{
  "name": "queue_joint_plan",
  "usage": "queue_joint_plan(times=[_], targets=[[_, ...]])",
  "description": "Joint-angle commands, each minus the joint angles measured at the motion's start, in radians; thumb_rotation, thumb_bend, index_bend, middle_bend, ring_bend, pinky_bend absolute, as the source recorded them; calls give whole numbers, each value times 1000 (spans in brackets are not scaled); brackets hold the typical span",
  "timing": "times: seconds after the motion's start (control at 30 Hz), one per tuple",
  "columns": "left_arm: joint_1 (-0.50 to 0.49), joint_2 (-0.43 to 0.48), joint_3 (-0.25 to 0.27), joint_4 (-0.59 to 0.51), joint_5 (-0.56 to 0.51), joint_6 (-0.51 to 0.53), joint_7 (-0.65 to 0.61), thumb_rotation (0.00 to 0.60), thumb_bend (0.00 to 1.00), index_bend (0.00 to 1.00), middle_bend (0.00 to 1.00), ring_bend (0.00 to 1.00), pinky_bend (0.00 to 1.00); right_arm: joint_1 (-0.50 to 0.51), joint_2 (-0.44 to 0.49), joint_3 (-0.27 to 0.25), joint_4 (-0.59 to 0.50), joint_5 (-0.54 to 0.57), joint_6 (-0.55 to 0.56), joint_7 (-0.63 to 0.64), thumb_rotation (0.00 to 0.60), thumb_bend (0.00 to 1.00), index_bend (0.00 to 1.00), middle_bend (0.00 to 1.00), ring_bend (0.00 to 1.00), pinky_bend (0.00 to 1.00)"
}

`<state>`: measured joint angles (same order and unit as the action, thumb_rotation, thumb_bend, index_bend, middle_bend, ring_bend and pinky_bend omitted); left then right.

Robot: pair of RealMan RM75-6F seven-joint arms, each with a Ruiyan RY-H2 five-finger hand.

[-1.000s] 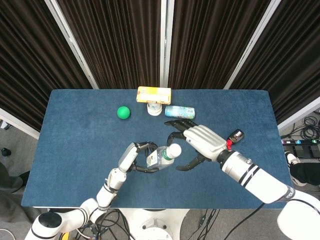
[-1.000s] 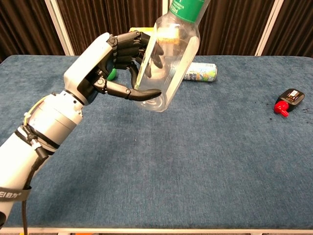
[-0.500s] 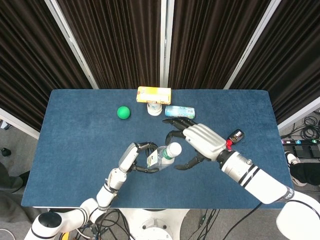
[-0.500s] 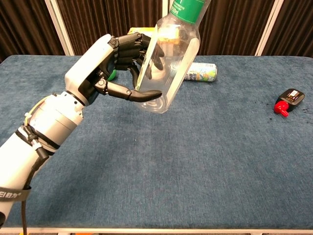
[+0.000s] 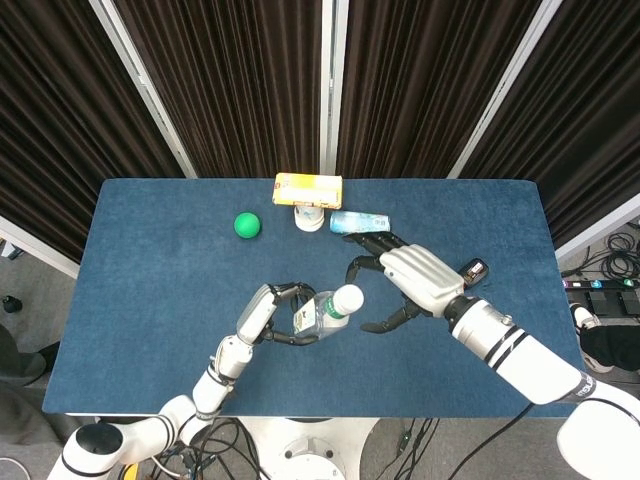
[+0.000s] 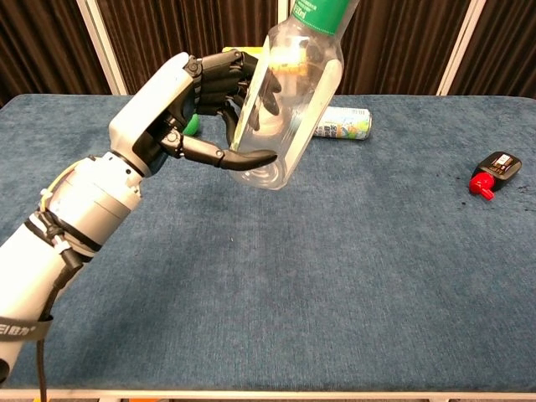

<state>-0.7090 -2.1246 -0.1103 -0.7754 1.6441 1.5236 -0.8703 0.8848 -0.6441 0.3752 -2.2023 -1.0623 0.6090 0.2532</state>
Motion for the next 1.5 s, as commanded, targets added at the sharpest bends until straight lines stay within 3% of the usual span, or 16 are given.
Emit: queue_joint_plan(times=[0.03,0.8,1.07,1.5], targets=[[1,-1,1,0,-2,-2,1,600,380,562,574,497,578,-1,1,2,-3,-5,1,2,546,26,381,51,0,0],[2,-5,5,9,-5,-10,-5,600,379,562,574,497,578,-2,-16,11,-28,-65,-6,13,547,26,381,51,0,0],[3,-2,6,4,-1,-3,-5,600,379,563,574,496,578,-8,-33,9,1,-30,40,0,546,26,376,50,0,0],[1,-3,3,4,-4,-6,-2,600,380,564,574,496,578,-12,-13,2,-5,-19,21,-3,546,26,375,51,0,0]])
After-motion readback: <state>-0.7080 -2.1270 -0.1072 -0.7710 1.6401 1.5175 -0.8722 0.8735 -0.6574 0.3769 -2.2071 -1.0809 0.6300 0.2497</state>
